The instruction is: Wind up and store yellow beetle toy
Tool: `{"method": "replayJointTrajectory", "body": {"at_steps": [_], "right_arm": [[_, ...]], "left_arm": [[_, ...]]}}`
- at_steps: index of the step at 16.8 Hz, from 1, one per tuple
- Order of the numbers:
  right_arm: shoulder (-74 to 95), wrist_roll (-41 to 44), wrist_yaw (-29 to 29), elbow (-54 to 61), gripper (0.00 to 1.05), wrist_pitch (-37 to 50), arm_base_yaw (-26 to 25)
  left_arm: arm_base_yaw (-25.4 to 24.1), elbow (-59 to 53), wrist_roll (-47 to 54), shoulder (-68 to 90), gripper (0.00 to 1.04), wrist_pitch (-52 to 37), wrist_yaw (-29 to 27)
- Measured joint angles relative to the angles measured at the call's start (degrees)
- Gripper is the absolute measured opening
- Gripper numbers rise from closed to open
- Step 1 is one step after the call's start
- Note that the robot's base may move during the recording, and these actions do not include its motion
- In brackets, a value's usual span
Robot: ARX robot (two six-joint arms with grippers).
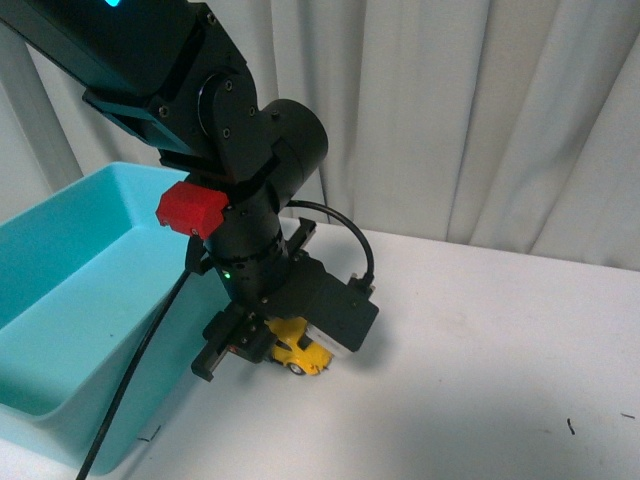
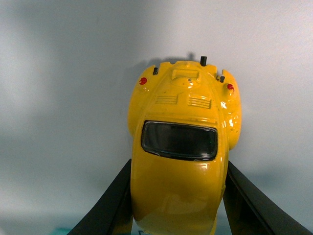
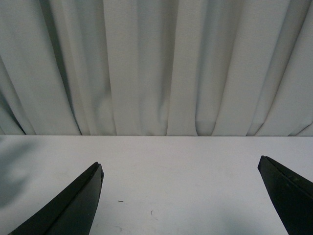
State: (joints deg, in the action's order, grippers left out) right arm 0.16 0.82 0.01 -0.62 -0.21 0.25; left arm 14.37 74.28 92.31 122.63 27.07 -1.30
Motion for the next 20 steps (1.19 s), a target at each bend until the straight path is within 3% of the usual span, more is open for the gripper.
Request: {"method": "replayJointTrajectory", "body": {"at_steps": [4,6,8,10,13,16,20], "right_arm": [[0.00,0.00,0.02,0.00,0.98,0.00,0.00],[0.00,0.00,0.00,0.00,0.98,-0.02,0.00],[0.00,0.00,0.00,0.00,0.98,0.00,0.00],[0.00,0.00,0.02,0.00,0.98,-0.02,0.00],[0.00,0.00,0.02,0.00,0.98,-0.02,0.00],[0.00,0.00,0.00,0.00,0.98,0.00,0.00],[0.00,0.00,0.02,0.00,0.98,-0.02,0.00]], "left_arm": [[4.11,0.42,0.50,-6.80,0.43,3.06,8.33],[4.96,2.34,-6.19,-14.95,0.43,2.82,16.85],[2.67,3.45,-12.98,-20.31,0.43,0.42,23.06],[-2.60,3.91,-21.97,-24.68,0.43,-5.95,25.09],[-11.28,3.98,-34.84,-25.90,0.41,-12.20,19.54],[-18.49,1.07,-46.64,-24.35,0.41,-13.90,8.33],[-22.38,-6.64,-59.34,-24.37,0.41,-11.50,2.82]]}}
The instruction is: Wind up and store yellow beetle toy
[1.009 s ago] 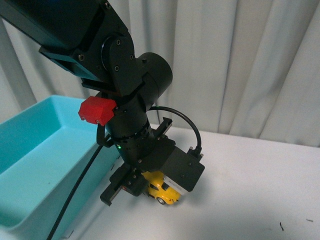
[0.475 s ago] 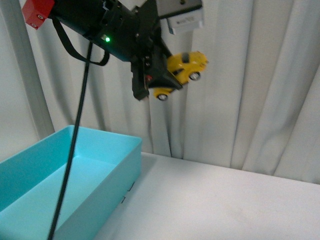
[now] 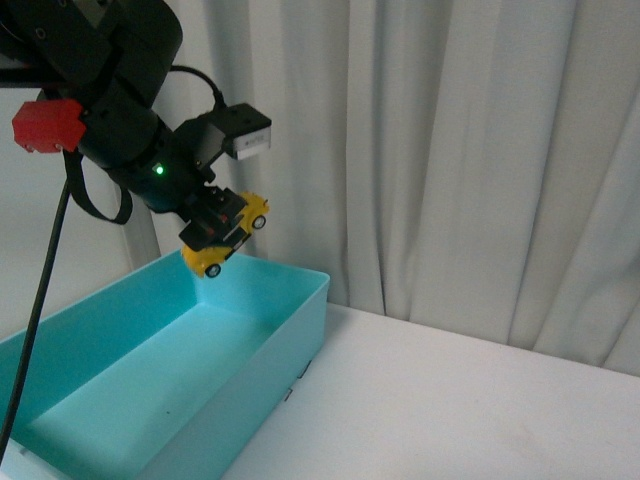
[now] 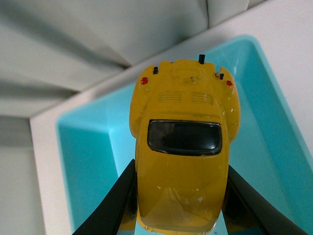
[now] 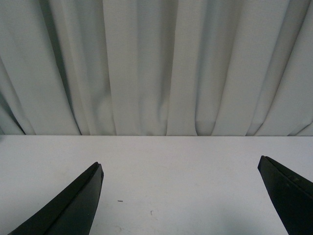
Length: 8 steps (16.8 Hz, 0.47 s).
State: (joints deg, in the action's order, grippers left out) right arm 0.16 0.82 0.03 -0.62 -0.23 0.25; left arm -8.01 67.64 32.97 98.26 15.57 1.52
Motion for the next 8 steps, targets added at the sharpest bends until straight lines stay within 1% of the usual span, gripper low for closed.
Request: {"method": "replayJointTrajectory", "body": {"at_steps": [4,8], "right_arm": [[0.00,0.00,0.00,0.00,0.98,0.00,0.00],[0.00,0.00,0.00,0.00,0.98,0.02,0.00]], "left_arm": [[-3.06,-5.88,-5.01,0.70,0.41,0.44,-4.07],[-5.77,-5.95,-6.71,6.99,0.41,-2.38,-8.15]]}}
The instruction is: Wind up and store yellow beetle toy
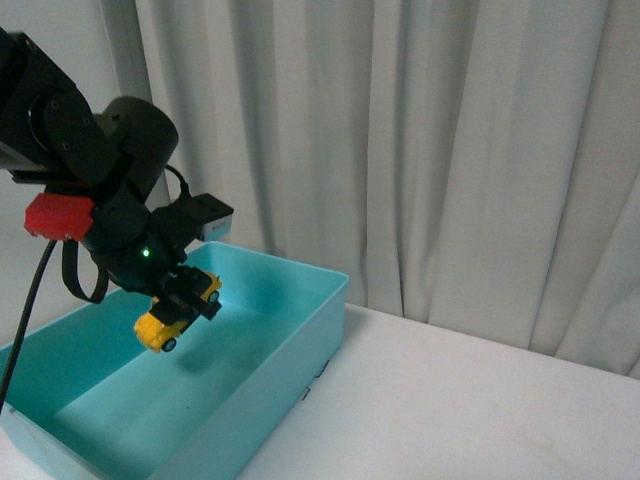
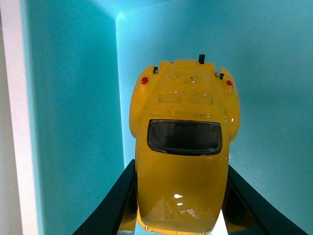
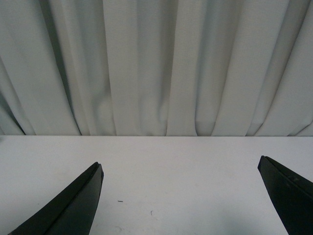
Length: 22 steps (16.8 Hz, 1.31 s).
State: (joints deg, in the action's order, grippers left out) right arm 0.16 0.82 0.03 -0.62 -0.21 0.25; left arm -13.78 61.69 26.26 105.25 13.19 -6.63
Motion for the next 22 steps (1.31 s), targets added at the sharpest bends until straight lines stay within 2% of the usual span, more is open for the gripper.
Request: {"method": "replayJointTrajectory", "body": {"at_steps": [10,11,13,17,22], "right_arm": [[0.00,0.00,0.00,0.00,0.98,0.00,0.00],[0.00,0.00,0.00,0.00,0.98,0.00,0.00],[0.00,0.00,-0.02,0.00,0.98,0.00,0.00],[0.00,0.00,0.00,0.00,0.98,0.00,0.00],[0.00,0.00,0.00,0.00,0.98,0.00,0.00]], "left_arm": [[0.13,1.49,-2.56,10.56,0.41,-2.82,-1.51],[0.28,1.49,-3.02,10.64,0.46,-2.78,-1.51],[0.57,1.49,-3.41,10.78,0.66,-2.54,-1.22],[0.11,1.62,-3.82,10.23,1.00,-1.62,0.98],[-1.01,1.75,-4.04,1.68,0.98,-2.62,4.70]]}}
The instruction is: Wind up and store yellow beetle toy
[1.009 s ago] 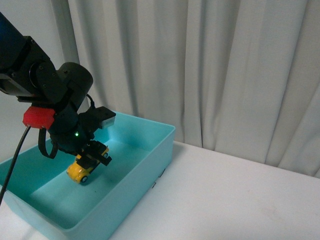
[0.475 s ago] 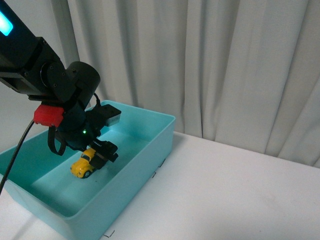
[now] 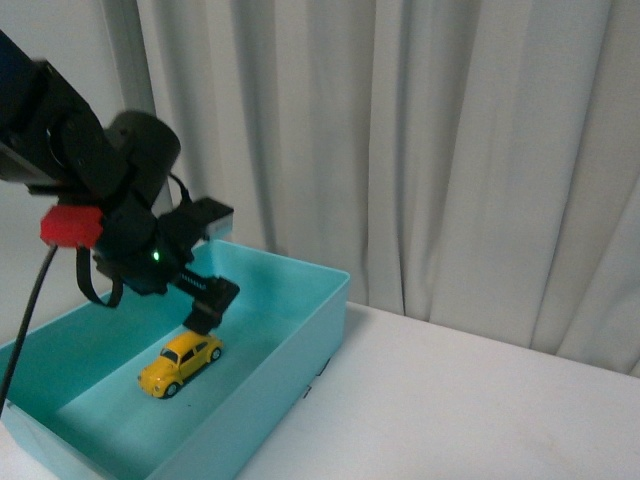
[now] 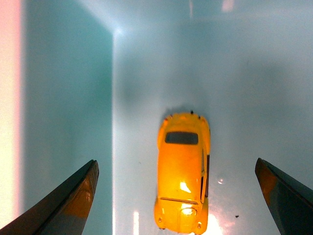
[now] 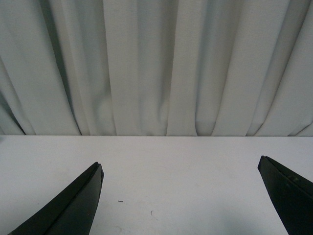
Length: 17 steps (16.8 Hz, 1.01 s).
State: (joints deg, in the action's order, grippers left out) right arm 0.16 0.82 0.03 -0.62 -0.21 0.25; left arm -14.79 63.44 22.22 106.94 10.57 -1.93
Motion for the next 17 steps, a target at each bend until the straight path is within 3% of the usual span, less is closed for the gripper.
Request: {"method": "replayJointTrajectory", "body": {"at_steps": [3,4,12,14,15,17], "right_arm": [[0.00,0.00,0.00,0.00,0.98,0.00,0.00],[0.00,0.00,-0.02,0.00,0.98,-0.02,0.00],[0.00,0.00,-0.02,0.00,0.98,0.00,0.00],[0.00,0.00,-0.02,0.00,0.98,0.00,0.00],[0.00,0.00,-0.02,0.00,0.98,-0.07,0.00],[0.00,0.00,0.00,0.00,0.98,-0.02,0.00]], "left_arm": [[0.61,-11.37,-1.27,-34.01,0.98,-2.45,7.65],[0.42,-13.00,-1.81,-38.84,0.98,-1.60,8.35],[-1.68,-16.98,-4.52,-54.21,0.98,1.81,11.06],[-3.91,-24.37,-11.02,-61.44,0.85,-12.26,17.53],[-3.34,-32.65,-16.57,-68.78,0.71,-18.51,19.39],[-3.21,-40.61,-19.61,-76.15,0.53,-19.02,20.06]]}}
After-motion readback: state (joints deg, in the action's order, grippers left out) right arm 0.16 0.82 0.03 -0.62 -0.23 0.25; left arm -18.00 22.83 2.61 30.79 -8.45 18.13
